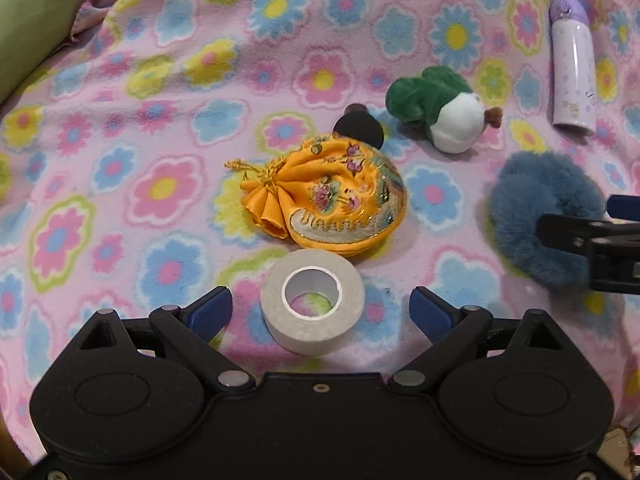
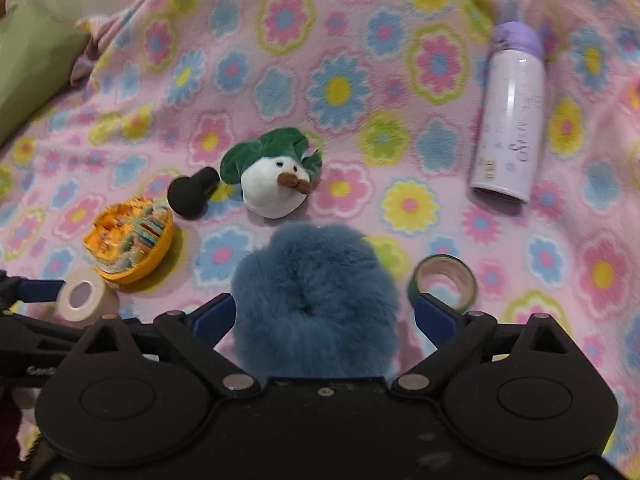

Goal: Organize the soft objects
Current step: 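Close the right tool on the blue scrunchie while the left tool grasps the beige tape roll, then carry the tape roll in the left tool while the right tool carries the scrunchie to the basket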

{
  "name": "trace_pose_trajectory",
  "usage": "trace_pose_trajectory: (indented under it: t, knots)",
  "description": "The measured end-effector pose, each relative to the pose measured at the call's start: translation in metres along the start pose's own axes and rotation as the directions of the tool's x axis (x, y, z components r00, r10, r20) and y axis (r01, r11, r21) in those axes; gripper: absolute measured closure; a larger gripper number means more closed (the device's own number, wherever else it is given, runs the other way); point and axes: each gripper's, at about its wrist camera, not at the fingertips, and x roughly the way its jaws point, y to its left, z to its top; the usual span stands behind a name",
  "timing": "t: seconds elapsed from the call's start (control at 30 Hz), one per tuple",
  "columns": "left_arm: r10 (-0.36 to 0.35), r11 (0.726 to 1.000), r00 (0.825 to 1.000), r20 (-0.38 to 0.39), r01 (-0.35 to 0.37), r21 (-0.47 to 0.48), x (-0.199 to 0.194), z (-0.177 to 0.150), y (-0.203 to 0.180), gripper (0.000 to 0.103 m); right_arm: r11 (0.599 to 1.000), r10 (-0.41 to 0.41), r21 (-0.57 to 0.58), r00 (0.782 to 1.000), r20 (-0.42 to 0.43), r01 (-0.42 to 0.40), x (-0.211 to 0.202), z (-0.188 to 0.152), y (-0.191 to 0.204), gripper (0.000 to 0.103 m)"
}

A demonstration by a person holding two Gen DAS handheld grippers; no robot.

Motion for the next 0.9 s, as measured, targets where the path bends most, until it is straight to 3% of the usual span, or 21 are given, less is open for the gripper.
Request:
trace_pose_trajectory:
  t: [0.23,0.3,0.4,0.6,0.63,0.77,0.83,0.9]
  knots:
    - [0.019,0.998,1.000,0.019,-0.020,0.051,0.007,-0.002,-0.008,0.004,0.997,0.025,-0.072,0.999,-0.046,-0.029,0.036,-0.002,0.013,0.006]
    - [0.010,0.999,1.000,0.024,-0.011,0.053,0.008,-0.002,-0.008,0.004,0.998,0.025,-0.054,0.999,-0.035,-0.027,0.042,-0.004,0.013,0.001]
    - [0.000,0.999,1.000,0.014,0.000,0.045,0.010,0.000,-0.006,0.004,0.999,0.032,0.000,0.999,-0.020,-0.032,0.044,-0.006,0.008,0.000]
    - [-0.015,0.997,0.999,-0.028,0.017,0.069,0.015,0.008,-0.012,0.004,0.999,0.028,-0.030,0.999,-0.036,-0.029,0.045,-0.003,0.011,0.002]
    - [-0.024,0.998,0.999,-0.028,0.026,0.055,0.014,0.009,-0.011,0.009,0.999,0.021,-0.025,0.999,-0.037,-0.022,0.044,-0.002,0.010,0.009]
    - [-0.007,0.999,1.000,0.009,0.007,0.052,0.005,0.008,-0.013,0.048,1.000,0.001,-0.002,0.999,-0.048,-0.001,0.034,0.002,0.003,0.041]
    - [0.020,0.999,0.999,0.025,-0.021,0.049,0.000,0.009,-0.013,0.055,0.999,0.007,0.038,0.998,-0.057,-0.005,0.027,0.003,-0.003,0.044]
    - [-0.005,0.999,1.000,0.020,0.005,0.032,-0.005,0.009,-0.010,0.055,0.997,0.023,0.078,0.998,-0.058,-0.019,0.017,0.002,-0.009,0.044]
